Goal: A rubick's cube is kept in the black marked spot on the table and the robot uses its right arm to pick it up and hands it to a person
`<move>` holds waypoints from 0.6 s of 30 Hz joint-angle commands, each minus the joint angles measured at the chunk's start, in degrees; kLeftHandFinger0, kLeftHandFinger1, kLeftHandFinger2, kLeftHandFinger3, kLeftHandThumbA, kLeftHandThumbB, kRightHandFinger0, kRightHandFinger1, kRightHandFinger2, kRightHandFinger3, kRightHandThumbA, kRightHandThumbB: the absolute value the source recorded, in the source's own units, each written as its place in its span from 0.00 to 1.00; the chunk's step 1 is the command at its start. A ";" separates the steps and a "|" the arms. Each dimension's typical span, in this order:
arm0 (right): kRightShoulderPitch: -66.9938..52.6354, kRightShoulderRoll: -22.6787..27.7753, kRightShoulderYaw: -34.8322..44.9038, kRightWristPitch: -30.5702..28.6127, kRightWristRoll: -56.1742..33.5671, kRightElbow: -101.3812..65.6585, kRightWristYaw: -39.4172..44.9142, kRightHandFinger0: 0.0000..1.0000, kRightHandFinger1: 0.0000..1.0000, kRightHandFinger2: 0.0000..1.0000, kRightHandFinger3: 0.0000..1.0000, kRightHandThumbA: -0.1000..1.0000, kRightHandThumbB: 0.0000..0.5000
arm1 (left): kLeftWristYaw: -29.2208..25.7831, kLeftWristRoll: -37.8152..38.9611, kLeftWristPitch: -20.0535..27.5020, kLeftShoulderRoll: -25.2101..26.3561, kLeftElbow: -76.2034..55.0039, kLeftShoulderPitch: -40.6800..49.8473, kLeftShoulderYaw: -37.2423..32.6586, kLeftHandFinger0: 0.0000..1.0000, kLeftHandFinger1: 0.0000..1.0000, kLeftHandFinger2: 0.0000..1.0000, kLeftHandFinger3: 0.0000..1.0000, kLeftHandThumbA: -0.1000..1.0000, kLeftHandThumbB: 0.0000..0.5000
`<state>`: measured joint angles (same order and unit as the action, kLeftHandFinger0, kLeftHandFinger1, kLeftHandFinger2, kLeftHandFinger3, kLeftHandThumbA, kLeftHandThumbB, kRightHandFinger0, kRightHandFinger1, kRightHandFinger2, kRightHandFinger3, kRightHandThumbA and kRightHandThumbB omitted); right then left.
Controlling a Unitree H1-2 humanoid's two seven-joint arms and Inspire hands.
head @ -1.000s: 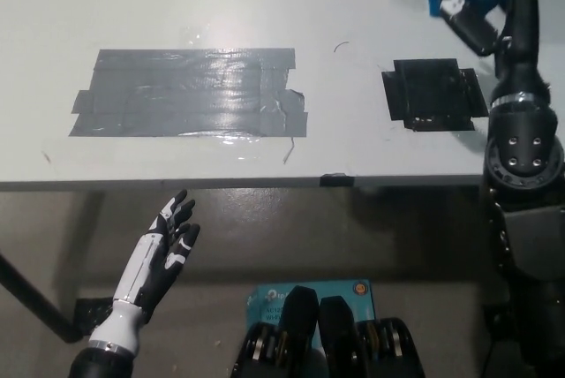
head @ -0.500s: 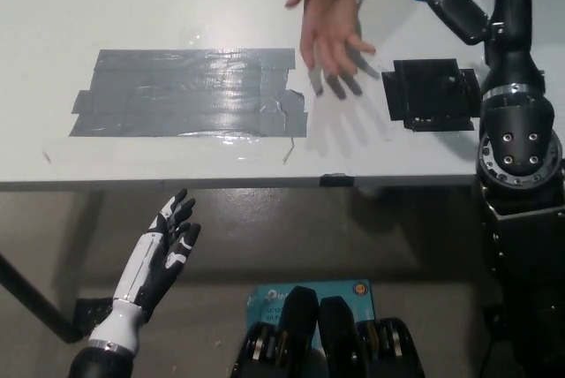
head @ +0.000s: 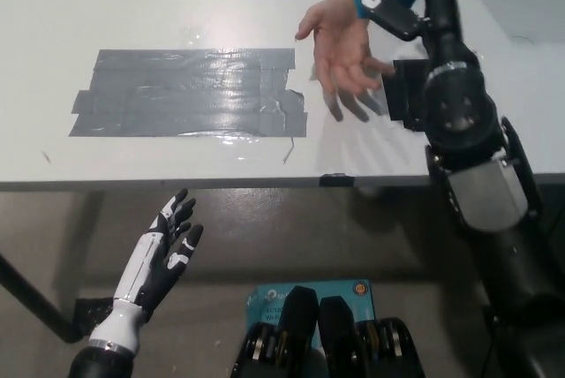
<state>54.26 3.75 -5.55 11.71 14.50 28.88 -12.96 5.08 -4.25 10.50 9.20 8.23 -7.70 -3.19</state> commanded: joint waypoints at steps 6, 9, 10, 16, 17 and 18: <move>14.30 -1.03 -0.50 -7.19 0.23 18.10 -1.40 0.00 0.01 0.51 0.80 0.00 0.37 | 0.50 -0.44 0.71 0.69 -1.86 -1.61 -0.07 1.00 1.00 1.00 1.00 0.81 0.51; 17.11 -0.91 -0.72 -8.60 0.28 24.55 -1.70 0.00 0.00 0.60 0.78 0.00 0.34 | 0.45 -0.27 0.78 0.59 -1.62 -1.87 0.04 1.00 1.00 1.00 1.00 0.79 0.50; 17.72 -0.90 -0.70 -8.73 0.27 26.16 -1.84 0.00 0.00 0.62 0.78 0.00 0.36 | 0.54 -0.17 0.64 0.58 -1.72 -1.85 0.02 1.00 1.00 1.00 1.00 0.78 0.50; 19.84 -1.06 -1.26 -12.34 0.60 34.41 -3.20 0.00 0.20 0.90 0.92 0.00 0.38 | 0.71 -0.18 0.44 0.79 -1.81 -2.17 0.00 1.00 1.00 1.00 1.00 0.76 0.49; 19.81 -1.12 -1.31 -12.90 0.48 35.72 -3.24 0.00 0.30 0.91 0.99 0.00 0.36 | 0.73 -0.25 0.43 0.78 -1.76 -2.25 -0.06 1.00 1.00 1.00 1.00 0.74 0.49; 19.79 -1.19 -1.44 -13.09 0.43 37.19 -3.19 0.00 0.34 0.90 1.00 0.00 0.37 | 0.71 -0.34 0.47 0.80 -1.73 -2.33 -0.08 1.00 1.00 1.00 1.00 0.74 0.49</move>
<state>69.44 3.39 -6.27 4.62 14.61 62.90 -14.03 5.10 -4.32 10.43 9.20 8.15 -8.74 -3.20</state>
